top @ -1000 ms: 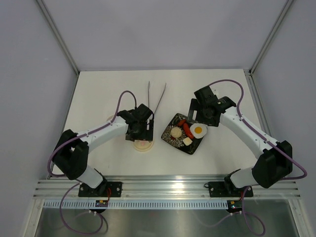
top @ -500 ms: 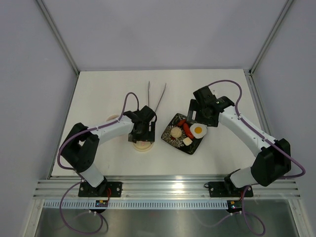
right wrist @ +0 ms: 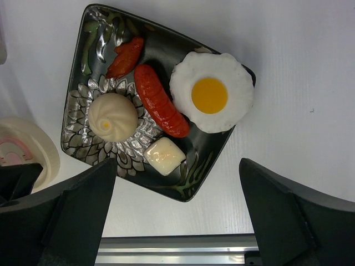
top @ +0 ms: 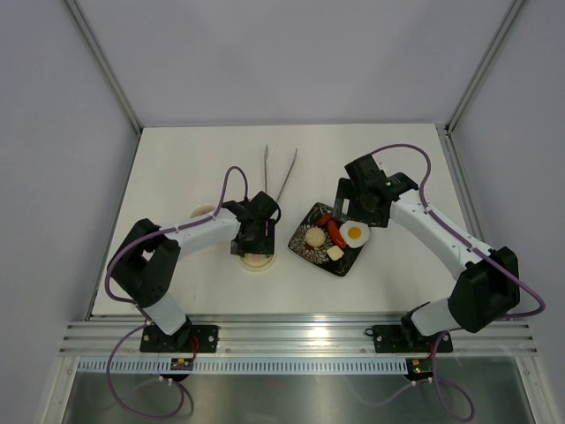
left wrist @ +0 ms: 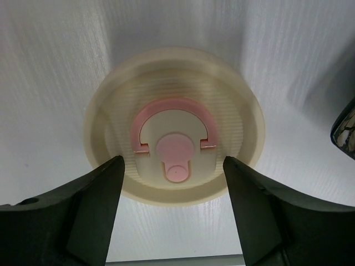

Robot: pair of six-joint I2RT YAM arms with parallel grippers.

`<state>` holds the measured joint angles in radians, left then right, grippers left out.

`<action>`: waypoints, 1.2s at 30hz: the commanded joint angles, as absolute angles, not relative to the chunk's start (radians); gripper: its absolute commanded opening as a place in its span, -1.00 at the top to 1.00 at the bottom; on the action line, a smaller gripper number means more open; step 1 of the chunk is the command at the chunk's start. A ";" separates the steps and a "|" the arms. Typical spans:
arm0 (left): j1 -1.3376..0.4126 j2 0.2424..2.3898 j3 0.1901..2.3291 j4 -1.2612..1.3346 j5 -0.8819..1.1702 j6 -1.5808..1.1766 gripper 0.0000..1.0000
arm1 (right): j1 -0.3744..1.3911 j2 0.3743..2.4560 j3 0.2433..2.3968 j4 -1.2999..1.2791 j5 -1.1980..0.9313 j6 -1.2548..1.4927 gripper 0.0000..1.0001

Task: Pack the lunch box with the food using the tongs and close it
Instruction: Pick up the box lid from the center of the board, then close the box lid on the packing box.

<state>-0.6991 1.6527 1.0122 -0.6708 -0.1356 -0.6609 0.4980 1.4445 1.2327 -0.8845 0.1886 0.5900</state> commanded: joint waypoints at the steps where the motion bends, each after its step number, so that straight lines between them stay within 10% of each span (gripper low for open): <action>1: -0.701 1.687 0.988 -0.611 -0.156 -0.681 -0.41 | 0.497 1.445 1.221 -0.862 0.170 0.589 -0.99; 8: -0.701 1.657 0.989 -0.626 -0.166 -0.677 0.30 | 0.497 1.436 1.213 -0.865 0.166 0.597 -0.99; 18: -0.689 1.494 1.160 -0.810 -0.268 -0.601 0.65 | 0.497 1.420 1.221 -0.874 0.172 0.598 -0.99; 36: -0.344 1.466 1.252 -0.868 -0.238 -0.476 0.69 | 0.497 1.390 1.197 -0.876 0.170 0.598 -0.99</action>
<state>-0.3744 1.4448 1.2358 -0.8902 -0.2420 -0.5079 0.4980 1.4181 1.2018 -0.8814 0.1707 0.5915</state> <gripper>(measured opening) 0.566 0.993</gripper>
